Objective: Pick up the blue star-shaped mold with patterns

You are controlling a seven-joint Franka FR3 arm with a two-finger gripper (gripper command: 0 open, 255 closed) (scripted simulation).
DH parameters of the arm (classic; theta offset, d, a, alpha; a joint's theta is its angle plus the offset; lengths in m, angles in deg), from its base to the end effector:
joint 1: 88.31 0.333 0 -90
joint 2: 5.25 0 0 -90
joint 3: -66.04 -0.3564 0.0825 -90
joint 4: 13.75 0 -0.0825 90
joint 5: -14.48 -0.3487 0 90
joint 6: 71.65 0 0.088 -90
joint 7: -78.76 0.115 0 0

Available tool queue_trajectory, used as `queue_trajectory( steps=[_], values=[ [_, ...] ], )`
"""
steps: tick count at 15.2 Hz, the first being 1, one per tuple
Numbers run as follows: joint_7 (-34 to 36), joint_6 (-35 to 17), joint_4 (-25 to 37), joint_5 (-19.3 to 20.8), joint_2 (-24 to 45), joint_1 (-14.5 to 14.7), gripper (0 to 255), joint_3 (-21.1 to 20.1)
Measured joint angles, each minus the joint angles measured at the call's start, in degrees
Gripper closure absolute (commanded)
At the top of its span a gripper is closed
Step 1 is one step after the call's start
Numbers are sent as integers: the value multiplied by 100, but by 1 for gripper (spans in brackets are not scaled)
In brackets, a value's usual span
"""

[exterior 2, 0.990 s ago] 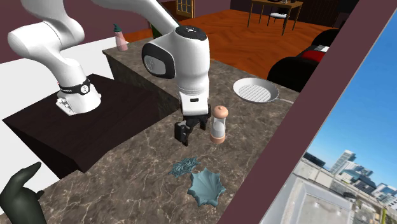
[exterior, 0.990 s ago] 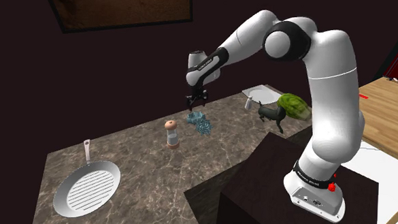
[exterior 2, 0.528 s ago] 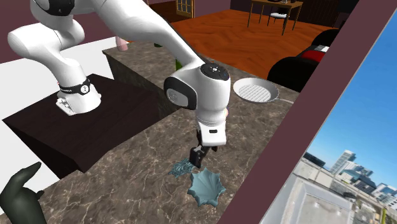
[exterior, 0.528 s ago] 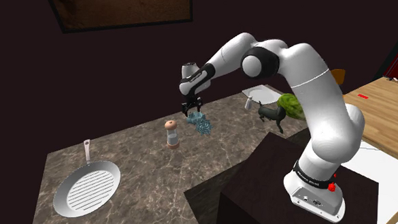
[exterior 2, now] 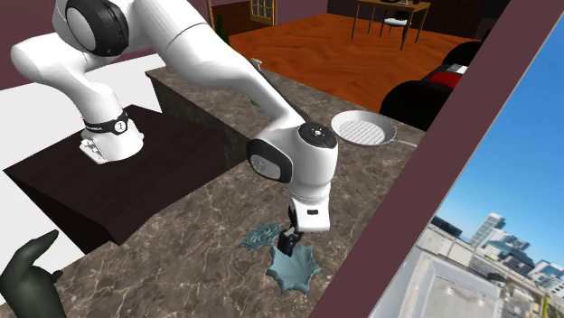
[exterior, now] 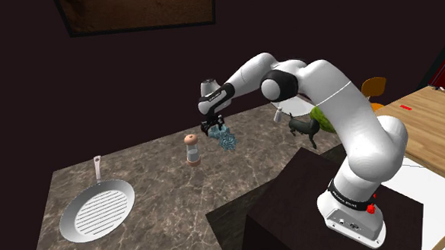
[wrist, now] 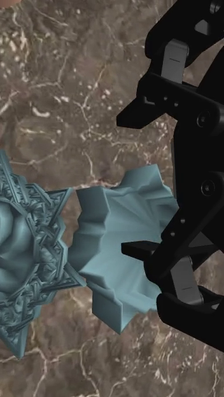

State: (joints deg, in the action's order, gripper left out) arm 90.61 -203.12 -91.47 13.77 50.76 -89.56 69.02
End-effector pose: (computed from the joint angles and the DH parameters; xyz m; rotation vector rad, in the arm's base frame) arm 0.7328 -0.0443 0.1646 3.0766 -0.4131 -0.0557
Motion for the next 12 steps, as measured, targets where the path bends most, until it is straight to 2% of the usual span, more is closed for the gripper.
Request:
queue_trajectory(
  steps=[3, 4, 12],
  values=[
    [-5, -106, 57, -3, 166, -10, 0, -4],
    [-6, -114, 73, -4, 190, -13, 255, -4],
    [-4, -122, 87, -4, 209, -11, 255, -5]
  ],
)
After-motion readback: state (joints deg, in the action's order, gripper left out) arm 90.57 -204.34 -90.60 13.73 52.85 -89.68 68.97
